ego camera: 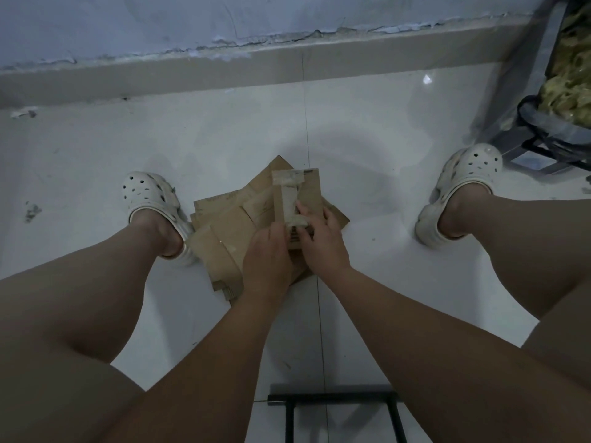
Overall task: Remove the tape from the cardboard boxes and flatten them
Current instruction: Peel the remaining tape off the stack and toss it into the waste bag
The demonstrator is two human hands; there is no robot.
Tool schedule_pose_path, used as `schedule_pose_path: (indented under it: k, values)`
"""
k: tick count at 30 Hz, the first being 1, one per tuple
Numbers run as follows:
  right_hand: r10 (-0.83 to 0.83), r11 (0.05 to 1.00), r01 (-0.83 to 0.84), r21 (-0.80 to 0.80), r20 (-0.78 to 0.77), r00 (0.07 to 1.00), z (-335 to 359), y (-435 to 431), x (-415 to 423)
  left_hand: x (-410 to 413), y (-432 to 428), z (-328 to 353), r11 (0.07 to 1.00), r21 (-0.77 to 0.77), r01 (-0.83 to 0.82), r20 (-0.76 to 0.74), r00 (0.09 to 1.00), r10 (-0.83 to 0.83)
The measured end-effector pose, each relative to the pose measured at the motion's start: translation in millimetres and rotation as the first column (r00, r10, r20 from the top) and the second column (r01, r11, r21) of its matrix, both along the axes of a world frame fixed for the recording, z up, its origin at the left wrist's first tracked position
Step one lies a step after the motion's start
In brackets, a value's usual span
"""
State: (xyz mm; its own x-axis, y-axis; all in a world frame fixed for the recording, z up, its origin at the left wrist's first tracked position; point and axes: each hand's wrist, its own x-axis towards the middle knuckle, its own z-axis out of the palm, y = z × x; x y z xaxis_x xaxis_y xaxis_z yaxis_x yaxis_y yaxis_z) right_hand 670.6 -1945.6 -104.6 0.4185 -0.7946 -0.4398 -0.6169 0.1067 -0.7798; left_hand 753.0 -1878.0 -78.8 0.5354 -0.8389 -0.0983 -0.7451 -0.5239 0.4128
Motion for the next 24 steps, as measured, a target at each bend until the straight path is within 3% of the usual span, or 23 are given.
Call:
schedule_pose_path:
  k: [5, 12, 17, 24]
  values:
    - [-0.004, 1.000, 0.004, -0.003, -0.009, 1.000, -1, -2, -1, 3, -5, 7, 0.991, 0.102, 0.091, 0.030, 0.995, -0.095]
    - [0.013, 0.999, -0.012, 0.043, -0.036, 0.999, 3, -1, 0, 10, -14, 13, 0.996, -0.057, -0.067, -0.183, 0.982, 0.055]
    - [0.012, 1.000, -0.011, 0.027, -0.043, 0.999, 2, 3, 4, 6, -8, 7, 0.973, -0.071, -0.218, -0.400, 0.900, 0.173]
    - [-0.060, 0.995, 0.063, 0.083, -0.039, 0.997, 5, 3, 7, 3, -5, 1, 0.961, -0.055, -0.270, -0.260, 0.933, 0.247]
